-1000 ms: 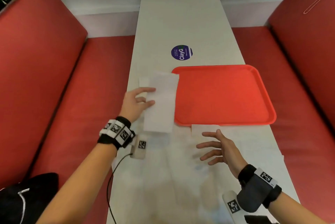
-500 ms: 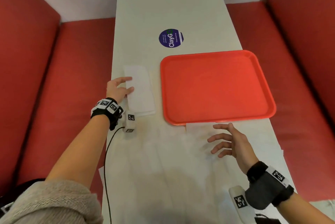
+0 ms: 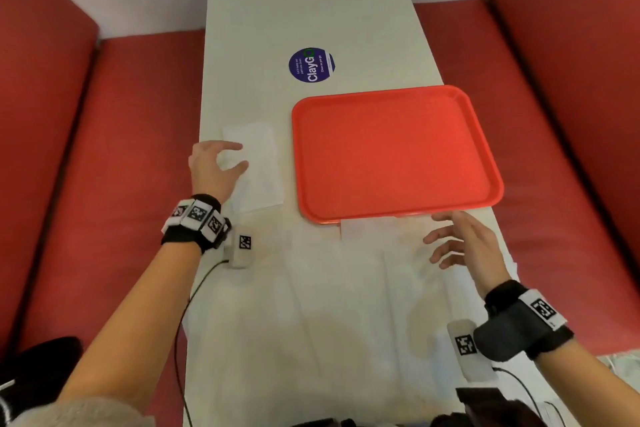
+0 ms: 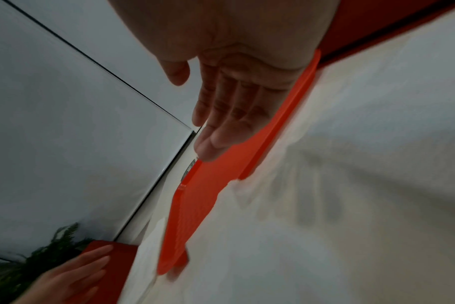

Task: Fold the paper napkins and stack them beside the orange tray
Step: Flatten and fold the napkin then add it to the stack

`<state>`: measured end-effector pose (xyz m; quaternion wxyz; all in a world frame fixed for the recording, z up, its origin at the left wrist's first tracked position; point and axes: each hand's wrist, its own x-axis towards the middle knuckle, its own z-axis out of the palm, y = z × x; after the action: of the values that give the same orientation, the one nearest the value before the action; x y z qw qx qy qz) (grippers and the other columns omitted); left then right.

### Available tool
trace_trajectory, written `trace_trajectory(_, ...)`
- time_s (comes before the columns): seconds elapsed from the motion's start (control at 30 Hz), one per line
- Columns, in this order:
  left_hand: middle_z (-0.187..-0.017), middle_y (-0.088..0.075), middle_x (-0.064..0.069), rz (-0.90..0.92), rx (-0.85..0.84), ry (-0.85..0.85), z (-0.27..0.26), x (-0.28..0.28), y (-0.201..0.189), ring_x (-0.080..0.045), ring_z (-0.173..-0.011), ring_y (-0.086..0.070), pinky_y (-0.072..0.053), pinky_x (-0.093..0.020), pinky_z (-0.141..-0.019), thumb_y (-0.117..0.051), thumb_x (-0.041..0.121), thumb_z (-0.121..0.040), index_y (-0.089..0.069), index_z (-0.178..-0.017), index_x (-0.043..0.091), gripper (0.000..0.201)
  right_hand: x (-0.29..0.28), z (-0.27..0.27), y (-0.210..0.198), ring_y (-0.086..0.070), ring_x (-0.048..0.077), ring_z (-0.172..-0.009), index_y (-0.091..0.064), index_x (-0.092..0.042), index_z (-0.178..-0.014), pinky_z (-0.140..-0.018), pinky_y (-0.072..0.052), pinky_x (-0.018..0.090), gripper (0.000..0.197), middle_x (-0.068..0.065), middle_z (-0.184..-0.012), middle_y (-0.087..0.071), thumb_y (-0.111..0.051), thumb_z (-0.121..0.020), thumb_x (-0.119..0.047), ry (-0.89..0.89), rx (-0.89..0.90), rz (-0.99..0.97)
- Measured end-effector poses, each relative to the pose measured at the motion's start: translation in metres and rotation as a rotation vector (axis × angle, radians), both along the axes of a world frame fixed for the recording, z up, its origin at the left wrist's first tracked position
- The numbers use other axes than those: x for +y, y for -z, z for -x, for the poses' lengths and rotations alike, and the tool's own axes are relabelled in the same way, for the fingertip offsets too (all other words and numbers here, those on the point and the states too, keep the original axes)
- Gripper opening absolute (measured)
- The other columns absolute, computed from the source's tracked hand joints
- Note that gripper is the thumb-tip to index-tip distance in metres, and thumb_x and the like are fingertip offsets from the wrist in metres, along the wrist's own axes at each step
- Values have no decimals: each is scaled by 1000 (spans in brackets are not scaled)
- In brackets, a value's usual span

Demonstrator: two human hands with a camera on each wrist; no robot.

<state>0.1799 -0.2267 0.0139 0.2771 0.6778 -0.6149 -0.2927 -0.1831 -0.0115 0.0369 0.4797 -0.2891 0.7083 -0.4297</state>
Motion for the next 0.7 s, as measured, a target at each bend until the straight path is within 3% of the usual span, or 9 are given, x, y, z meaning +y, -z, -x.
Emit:
trace_trajectory(0.1, -114, -62, 2, -20, 163, 106, 44, 57, -10, -14, -99, -56, -43, -17, -81, -72, 14, -84, -73, -97, 20, 14, 21, 21, 5, -56, 25, -50, -66, -12, -96, -47, -46, 30, 12, 17, -78, -68, -54, -97, -13, -6, 178, -12)
trace_trajectory(0.2, -100, -70, 6, -125, 230, 301, 95, 117, 2, -10, -89, -60, -40, -14, -70, -71, 13, -85, -74, -93, 17, 9, 49, 34, 17, -54, 21, -48, -68, -19, -89, -46, -47, 27, 13, 12, -78, -66, -66, -88, -6, -70, 368, -71)
trace_trajectory(0.3, -99, -66, 6, -191, 136, 462, 138, 163, 21, -9, -87, -51, -41, -21, -77, -69, 20, -89, -72, -100, 17, 13, 77, 36, 29, -50, 18, -51, -68, -29, -81, -54, -45, 28, 19, 4, -71, -60, -79, -78, -13, -168, 497, -136)
trace_trajectory(0.4, -108, -62, 1, -235, -86, 531, 167, 185, 31, -17, -102, -48, -43, -33, -90, -62, 39, -92, -66, -115, 18, 32, 98, 32, 42, -51, 16, -59, -66, -27, -83, -58, -40, 25, 24, 1, -74, -58, -86, -70, -27, -243, 519, -217)
trace_trajectory(0.47, -110, -61, -1, -273, -165, 534, 180, 188, 32, -21, -107, -47, -43, -36, -92, -60, 46, -91, -61, -121, 17, 42, 107, 30, 52, -52, 15, -65, -64, -27, -87, -61, -41, 24, 33, 1, -79, -58, -88, -66, -34, -287, 509, -244)
trace_trajectory(0.57, -100, -58, 0, -282, -148, 522, 193, 188, 32, -22, -104, -47, -43, -37, -90, -63, 44, -90, -61, -115, 15, 39, 112, 30, 63, -51, 14, -68, -62, -26, -91, -64, -43, 23, 38, 1, -82, -57, -88, -65, -35, -305, 506, -229)
trace_trajectory(0.7, -89, -52, 3, -175, -62, 556, 203, 192, 30, -22, -95, -47, -43, -35, -83, -64, 27, -90, -62, -98, 12, 17, 113, 32, 66, -49, 12, -67, -61, -27, -90, -63, -41, 21, 35, -1, -81, -55, -86, -67, -35, -280, 496, -194)
